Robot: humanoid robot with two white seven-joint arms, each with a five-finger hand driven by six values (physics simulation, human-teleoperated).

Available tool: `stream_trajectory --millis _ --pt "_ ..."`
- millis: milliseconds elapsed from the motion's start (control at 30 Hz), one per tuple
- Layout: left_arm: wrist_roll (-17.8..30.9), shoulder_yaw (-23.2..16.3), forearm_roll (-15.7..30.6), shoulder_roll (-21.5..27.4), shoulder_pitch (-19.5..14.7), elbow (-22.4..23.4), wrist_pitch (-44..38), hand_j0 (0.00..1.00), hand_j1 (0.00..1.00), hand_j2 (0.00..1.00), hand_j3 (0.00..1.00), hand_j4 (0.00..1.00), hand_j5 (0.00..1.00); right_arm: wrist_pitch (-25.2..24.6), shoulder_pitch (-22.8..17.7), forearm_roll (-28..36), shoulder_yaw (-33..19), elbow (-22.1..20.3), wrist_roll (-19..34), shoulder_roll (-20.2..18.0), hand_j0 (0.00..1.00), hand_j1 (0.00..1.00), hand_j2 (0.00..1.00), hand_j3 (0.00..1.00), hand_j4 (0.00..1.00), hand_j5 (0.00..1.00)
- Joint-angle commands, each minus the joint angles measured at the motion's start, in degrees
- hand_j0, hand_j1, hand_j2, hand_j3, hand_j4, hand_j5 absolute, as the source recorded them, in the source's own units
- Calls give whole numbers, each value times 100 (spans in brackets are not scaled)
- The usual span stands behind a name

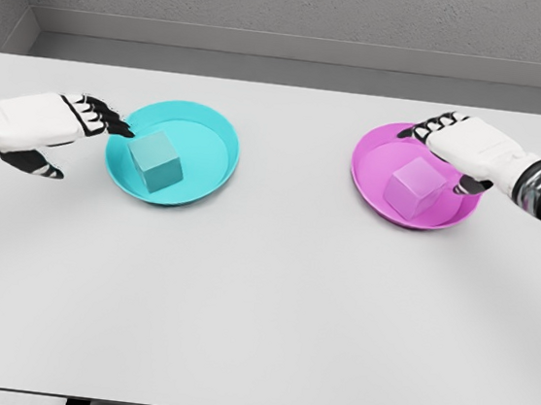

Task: Place the blocks in the corresponding plates according to their colors

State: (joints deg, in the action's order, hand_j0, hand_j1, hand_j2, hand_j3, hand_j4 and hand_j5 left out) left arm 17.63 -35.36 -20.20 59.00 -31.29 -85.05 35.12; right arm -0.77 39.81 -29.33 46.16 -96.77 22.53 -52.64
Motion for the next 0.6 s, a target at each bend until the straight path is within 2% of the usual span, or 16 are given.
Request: stream_trajectory --millis 0,33,67,133,167,267,400,567 --pt "-5 249 183 261 35 -161 -12 100 100 100 100 100 100 384 -9 7 -151 -175 -3 -405 100 100 100 100 100 100" --pt "-5 319 184 270 123 -205 -12 100 100 100 100 100 100 840 -53 16 -388 -184 -20 -563 100 100 100 100 100 100" --pt "-5 328 184 279 141 -275 -12 100 100 100 100 100 100 1377 -228 147 -704 -158 -20 -651 100 100 100 100 100 100" --pt "12 328 184 279 150 -328 -12 100 100 100 100 100 100 2080 -668 341 -1276 -166 -20 -871 100 100 100 100 100 100" --pt "21 328 184 279 150 -337 -12 100 100 100 100 100 100 2344 -799 358 -1443 -166 -20 -950 100 100 100 100 100 100" --pt "21 328 184 279 158 -390 -12 100 100 100 100 100 100 3577 -1169 367 -1707 -158 -38 -1179 100 100 100 100 100 100" --pt "21 328 184 279 202 -416 -12 100 100 100 100 100 100 3577 -1432 358 -1803 -166 -47 -1179 100 100 100 100 100 100" --pt "21 328 184 270 202 -451 -12 100 100 100 100 100 100 3577 -1459 367 -1795 -158 -47 -1179 100 100 100 100 100 100"
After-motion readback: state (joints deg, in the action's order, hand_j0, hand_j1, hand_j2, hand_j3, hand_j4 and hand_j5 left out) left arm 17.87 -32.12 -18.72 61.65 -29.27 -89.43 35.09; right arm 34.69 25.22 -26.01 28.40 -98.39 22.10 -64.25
